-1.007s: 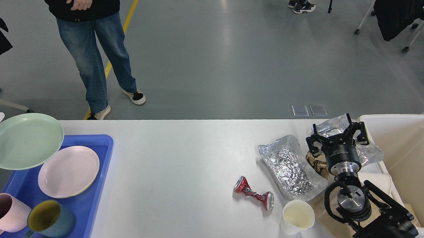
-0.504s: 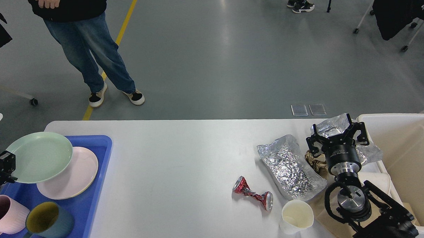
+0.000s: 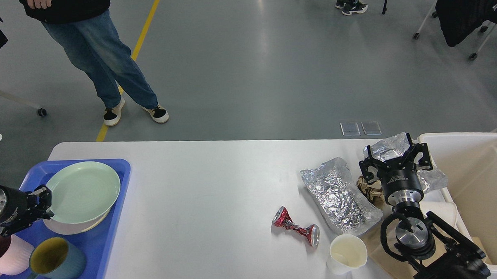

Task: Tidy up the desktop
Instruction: 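Lower the pale green plate onto the pink plate and release, then raise the left gripper away from the stacked plates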

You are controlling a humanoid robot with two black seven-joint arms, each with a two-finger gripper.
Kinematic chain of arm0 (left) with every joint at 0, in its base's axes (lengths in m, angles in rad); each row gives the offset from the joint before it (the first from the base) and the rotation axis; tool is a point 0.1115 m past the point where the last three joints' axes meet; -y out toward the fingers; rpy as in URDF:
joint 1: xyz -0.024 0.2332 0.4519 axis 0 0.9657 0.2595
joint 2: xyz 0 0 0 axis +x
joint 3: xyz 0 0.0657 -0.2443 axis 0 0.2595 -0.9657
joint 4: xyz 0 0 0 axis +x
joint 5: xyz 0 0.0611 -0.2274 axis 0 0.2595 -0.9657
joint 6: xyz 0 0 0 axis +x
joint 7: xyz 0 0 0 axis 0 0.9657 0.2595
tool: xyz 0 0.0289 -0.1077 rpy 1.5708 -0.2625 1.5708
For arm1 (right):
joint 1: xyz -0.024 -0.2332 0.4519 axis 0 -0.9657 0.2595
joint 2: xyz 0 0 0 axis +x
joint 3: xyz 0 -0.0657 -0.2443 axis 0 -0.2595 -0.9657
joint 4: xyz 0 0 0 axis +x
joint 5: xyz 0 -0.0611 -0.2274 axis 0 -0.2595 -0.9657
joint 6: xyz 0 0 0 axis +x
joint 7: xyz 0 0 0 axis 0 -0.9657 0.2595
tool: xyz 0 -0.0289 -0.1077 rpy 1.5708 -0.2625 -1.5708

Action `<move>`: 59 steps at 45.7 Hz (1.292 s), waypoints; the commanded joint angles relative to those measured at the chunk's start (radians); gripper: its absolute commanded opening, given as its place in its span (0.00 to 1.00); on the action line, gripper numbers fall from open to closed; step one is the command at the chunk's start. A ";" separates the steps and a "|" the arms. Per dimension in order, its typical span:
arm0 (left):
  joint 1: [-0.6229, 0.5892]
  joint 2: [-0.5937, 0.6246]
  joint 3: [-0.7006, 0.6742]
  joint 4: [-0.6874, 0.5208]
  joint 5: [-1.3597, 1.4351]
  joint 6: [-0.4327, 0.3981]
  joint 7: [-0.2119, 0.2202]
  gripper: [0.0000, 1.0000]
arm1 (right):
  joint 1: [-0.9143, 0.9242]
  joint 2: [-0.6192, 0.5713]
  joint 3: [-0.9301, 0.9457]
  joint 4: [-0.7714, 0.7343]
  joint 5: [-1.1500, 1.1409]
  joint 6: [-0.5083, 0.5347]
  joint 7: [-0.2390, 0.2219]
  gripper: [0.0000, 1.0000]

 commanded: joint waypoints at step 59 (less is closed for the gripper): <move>0.042 -0.008 -0.030 -0.028 -0.010 0.166 0.045 0.01 | -0.001 0.000 0.000 0.000 0.000 0.000 0.000 1.00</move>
